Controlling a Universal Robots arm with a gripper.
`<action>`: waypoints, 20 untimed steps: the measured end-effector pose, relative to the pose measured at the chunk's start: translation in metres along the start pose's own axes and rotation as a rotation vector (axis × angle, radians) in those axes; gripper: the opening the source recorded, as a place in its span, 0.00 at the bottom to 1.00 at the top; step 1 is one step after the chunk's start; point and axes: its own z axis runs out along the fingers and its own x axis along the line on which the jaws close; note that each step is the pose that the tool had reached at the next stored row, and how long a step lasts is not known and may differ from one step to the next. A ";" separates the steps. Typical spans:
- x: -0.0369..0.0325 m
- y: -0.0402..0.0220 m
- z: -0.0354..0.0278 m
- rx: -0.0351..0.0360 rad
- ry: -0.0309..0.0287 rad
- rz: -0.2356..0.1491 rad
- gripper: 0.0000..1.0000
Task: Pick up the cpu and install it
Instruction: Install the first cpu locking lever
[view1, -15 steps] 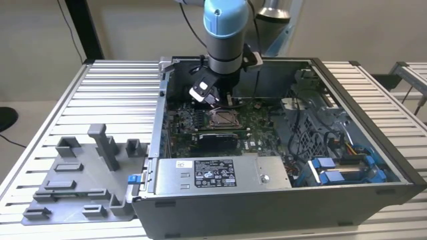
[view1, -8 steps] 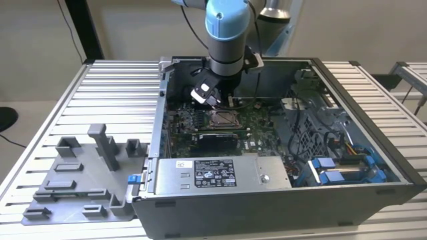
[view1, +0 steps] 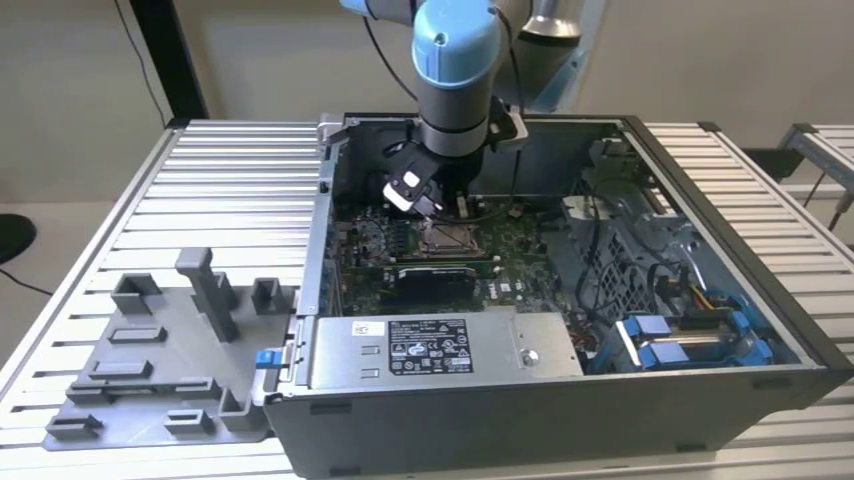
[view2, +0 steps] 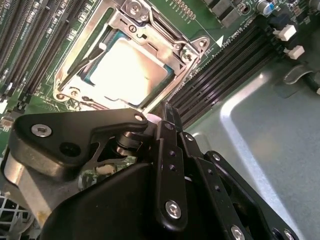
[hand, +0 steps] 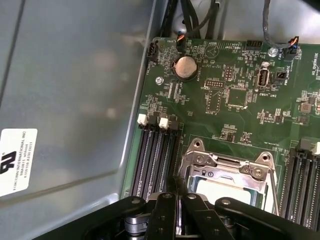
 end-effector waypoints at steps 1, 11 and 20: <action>-0.0003 0.0000 0.0008 0.0000 -0.0001 0.000 0.00; -0.0021 0.0002 0.0048 0.0012 0.0003 0.000 0.00; -0.0037 0.0004 0.0052 0.0073 0.0012 0.002 0.00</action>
